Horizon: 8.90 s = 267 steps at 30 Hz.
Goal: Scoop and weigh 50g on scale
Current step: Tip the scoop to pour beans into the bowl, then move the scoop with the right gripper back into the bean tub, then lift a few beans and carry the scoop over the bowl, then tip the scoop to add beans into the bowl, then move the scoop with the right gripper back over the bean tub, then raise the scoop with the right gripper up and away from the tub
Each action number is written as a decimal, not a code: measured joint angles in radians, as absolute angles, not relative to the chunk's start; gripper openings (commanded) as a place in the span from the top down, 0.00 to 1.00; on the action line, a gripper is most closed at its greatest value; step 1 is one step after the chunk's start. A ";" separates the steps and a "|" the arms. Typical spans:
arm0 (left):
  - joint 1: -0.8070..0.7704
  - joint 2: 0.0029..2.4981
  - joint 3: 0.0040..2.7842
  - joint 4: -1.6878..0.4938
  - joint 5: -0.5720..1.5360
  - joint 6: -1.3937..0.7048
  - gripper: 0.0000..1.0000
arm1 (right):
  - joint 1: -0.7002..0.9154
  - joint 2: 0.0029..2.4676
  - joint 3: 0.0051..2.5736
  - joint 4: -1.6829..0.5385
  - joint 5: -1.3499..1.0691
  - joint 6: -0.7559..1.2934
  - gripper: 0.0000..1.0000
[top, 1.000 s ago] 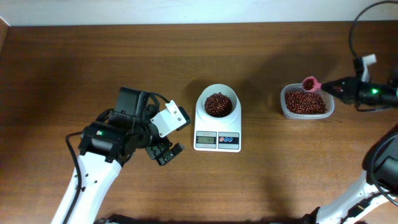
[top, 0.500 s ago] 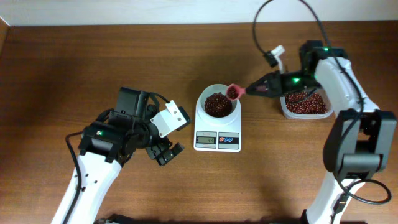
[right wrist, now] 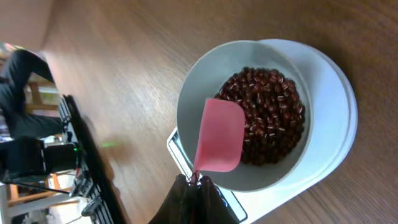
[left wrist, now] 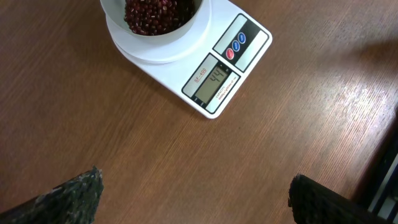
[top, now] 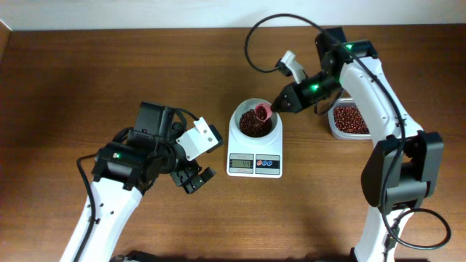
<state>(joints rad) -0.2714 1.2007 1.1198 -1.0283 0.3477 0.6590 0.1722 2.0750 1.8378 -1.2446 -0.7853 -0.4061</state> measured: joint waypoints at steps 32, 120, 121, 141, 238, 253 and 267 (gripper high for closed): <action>-0.271 1.201 1.120 -1.028 0.347 0.659 0.01 | 0.180 2.075 1.839 -1.238 -0.732 -0.340 0.96; -0.271 1.200 1.120 -1.029 0.348 0.659 0.01 | 0.101 2.074 2.261 -1.384 -0.569 -0.461 0.96; -0.271 1.200 1.120 -1.029 0.347 0.659 0.01 | 0.143 2.074 2.247 -1.396 -0.581 -0.480 0.96; -0.271 1.200 1.121 -1.028 0.348 0.659 0.01 | 0.297 2.076 1.993 -1.261 -0.422 -0.509 0.96; -0.271 1.200 1.121 -1.029 0.347 0.659 0.01 | -0.228 2.148 2.471 -1.693 -0.809 -0.493 0.96; -0.271 1.200 1.121 -1.028 0.348 0.659 0.01 | -0.213 2.148 2.470 -1.693 -0.172 -0.388 0.96; -0.271 1.200 1.121 -1.029 0.348 0.659 0.01 | -0.089 2.148 2.331 -1.693 0.032 -0.376 0.96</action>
